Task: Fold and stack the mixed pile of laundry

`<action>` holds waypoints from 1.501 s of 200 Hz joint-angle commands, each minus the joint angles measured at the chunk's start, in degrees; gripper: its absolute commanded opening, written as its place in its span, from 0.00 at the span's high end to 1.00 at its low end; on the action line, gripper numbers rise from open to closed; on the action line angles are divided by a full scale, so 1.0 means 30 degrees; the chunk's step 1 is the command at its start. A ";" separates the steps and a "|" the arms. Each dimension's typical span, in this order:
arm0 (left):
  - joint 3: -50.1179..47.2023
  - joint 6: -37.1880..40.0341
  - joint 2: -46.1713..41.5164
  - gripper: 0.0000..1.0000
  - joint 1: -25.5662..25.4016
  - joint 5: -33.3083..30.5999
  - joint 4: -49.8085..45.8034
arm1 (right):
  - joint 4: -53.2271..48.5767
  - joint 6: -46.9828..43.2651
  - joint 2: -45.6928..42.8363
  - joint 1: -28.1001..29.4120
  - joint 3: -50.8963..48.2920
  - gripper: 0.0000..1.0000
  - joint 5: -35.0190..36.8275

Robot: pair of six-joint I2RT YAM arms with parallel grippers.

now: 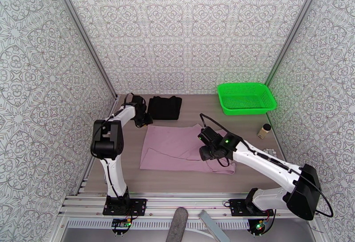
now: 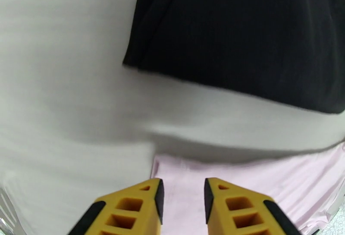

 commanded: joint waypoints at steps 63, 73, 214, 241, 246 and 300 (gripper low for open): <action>0.1720 0.0230 0.2273 0.65 -0.0249 -0.1184 -0.0752 | 0.1808 -0.1401 0.1278 -0.1597 0.1333 0.38 -0.1365; 0.1879 0.0230 0.2289 0.69 -0.0300 -0.1249 -0.0799 | 0.2265 -0.1974 0.1839 -0.2273 0.1859 0.38 -0.1815; 0.2394 0.0276 0.2905 1.00 -0.1004 -0.1221 -0.0629 | 0.2084 -0.6216 1.7536 -0.6991 1.5430 0.56 -0.2806; 0.2247 0.0251 0.2688 1.00 -0.1011 -0.1212 -0.0499 | 0.2029 -0.6132 1.8747 -0.7069 1.6093 0.62 -0.2952; 0.2206 0.0245 0.2670 1.00 -0.1003 -0.1207 -0.0461 | 0.2084 -0.6098 1.8867 -0.7085 1.6120 0.63 -0.2952; 0.1674 0.0359 0.1864 1.00 -0.1004 -0.1408 -0.0088 | 0.2691 -0.5890 1.9337 -0.7251 1.6356 0.88 -0.2649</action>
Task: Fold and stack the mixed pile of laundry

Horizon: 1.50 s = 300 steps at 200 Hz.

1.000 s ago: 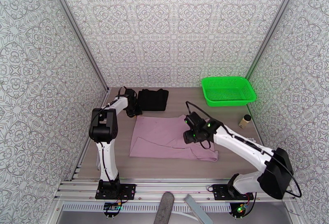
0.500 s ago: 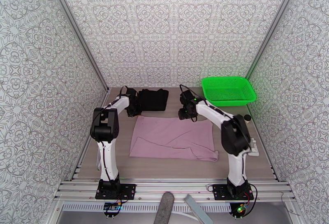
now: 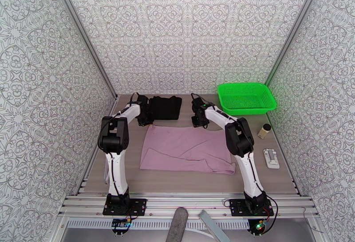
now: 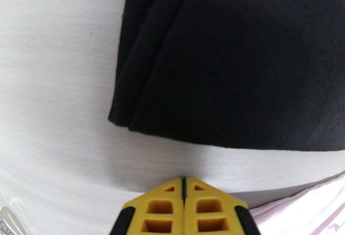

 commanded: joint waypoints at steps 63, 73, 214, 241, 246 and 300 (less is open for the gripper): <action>-0.3487 0.0327 -0.3952 1.00 -0.0289 -0.0224 0.2678 | 0.1399 -0.0172 -0.1633 -0.0236 -0.1541 1.00 0.0475; -0.3962 0.0313 -0.4492 1.00 -0.0281 -0.0263 0.2914 | 0.1913 -0.0201 -0.2316 -0.0228 -0.2318 1.00 0.0318; -0.9250 -0.0325 -0.9141 1.00 -0.0283 -0.0574 0.4830 | 0.7989 0.0321 -0.8577 0.0032 -1.1636 1.00 -0.1906; -0.9961 -0.0370 -0.9939 1.00 -0.0260 -0.0695 0.4889 | 0.8424 0.0588 -0.9451 0.0175 -1.2800 1.00 -0.1910; -1.0108 -0.0379 -1.0077 1.00 -0.0254 -0.0740 0.4925 | 0.8500 0.0640 -0.9608 0.0189 -1.2998 1.00 -0.1924; -1.1978 -0.0522 -1.1346 1.00 -0.0027 -0.0943 0.5238 | 0.9056 0.1056 -1.0825 0.0585 -1.4811 1.00 -0.1785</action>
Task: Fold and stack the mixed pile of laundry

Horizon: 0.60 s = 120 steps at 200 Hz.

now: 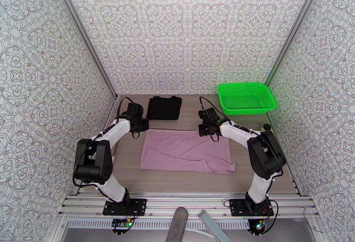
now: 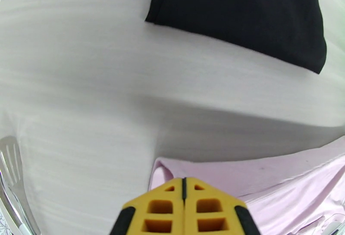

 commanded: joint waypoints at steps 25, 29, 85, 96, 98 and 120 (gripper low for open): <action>-0.1670 -0.0485 -0.1373 1.00 0.0226 -0.0526 0.0502 | 0.0667 0.0593 -0.1351 0.0520 -0.1651 1.00 0.0087; -0.1807 -0.0520 -0.1487 1.00 0.0232 -0.0540 0.0521 | 0.0682 0.0611 -0.1439 0.0557 -0.1766 1.00 0.0132; -0.3516 -0.1348 -0.2079 1.00 0.0203 -0.0819 0.0779 | 0.1091 0.1183 -0.1961 0.1029 -0.3276 1.00 0.0349; -0.3835 -0.1577 -0.2057 1.00 0.0182 -0.0860 0.0861 | 0.1093 0.1284 -0.1876 0.1121 -0.3463 0.93 0.0377; -0.3903 -0.1616 -0.2050 1.00 0.0163 -0.0880 0.0859 | 0.1108 0.1295 -0.1873 0.1129 -0.3492 0.92 0.0381; -0.4570 -0.2251 -0.2275 1.00 0.0057 -0.1139 0.0791 | 0.0959 0.1505 -0.1952 0.1311 -0.3868 0.84 0.0348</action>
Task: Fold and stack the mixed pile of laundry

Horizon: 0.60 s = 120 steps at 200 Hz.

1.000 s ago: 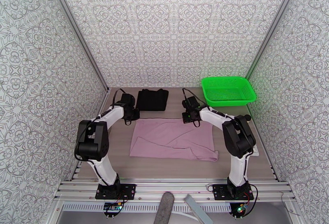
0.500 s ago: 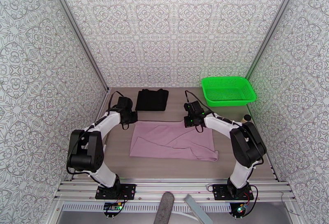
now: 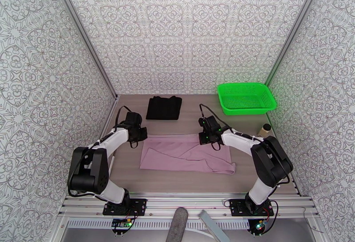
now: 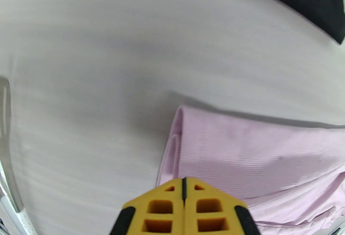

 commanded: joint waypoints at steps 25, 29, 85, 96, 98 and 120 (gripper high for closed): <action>-0.1465 -0.1812 -0.1327 0.88 -0.0491 -0.1170 -0.0018 | -0.0644 0.0708 -0.1070 0.0472 -0.0926 0.71 0.0469; -0.1526 -0.1931 -0.1510 0.84 -0.0598 -0.1314 -0.0121 | -0.0819 0.0759 -0.1290 0.0490 -0.0959 0.69 0.0537; -0.0162 -0.2456 -0.3944 0.57 -0.1438 -0.2328 -0.2117 | -0.3255 0.1168 -0.2827 0.0598 0.0840 0.68 0.0455; 0.0276 -0.2431 -0.3914 0.57 -0.1434 -0.2218 -0.2338 | -0.3343 0.1259 -0.2417 0.0620 0.1549 0.73 -0.0018; 0.0361 -0.2428 -0.3886 0.57 -0.1445 -0.2171 -0.2350 | -0.3341 0.1276 -0.2304 0.0636 0.1642 0.74 -0.0115; 0.0907 -0.2435 -0.3016 0.83 -0.1439 -0.1395 -0.1924 | -0.3217 0.1578 -0.0534 0.0651 0.3079 0.87 -0.0752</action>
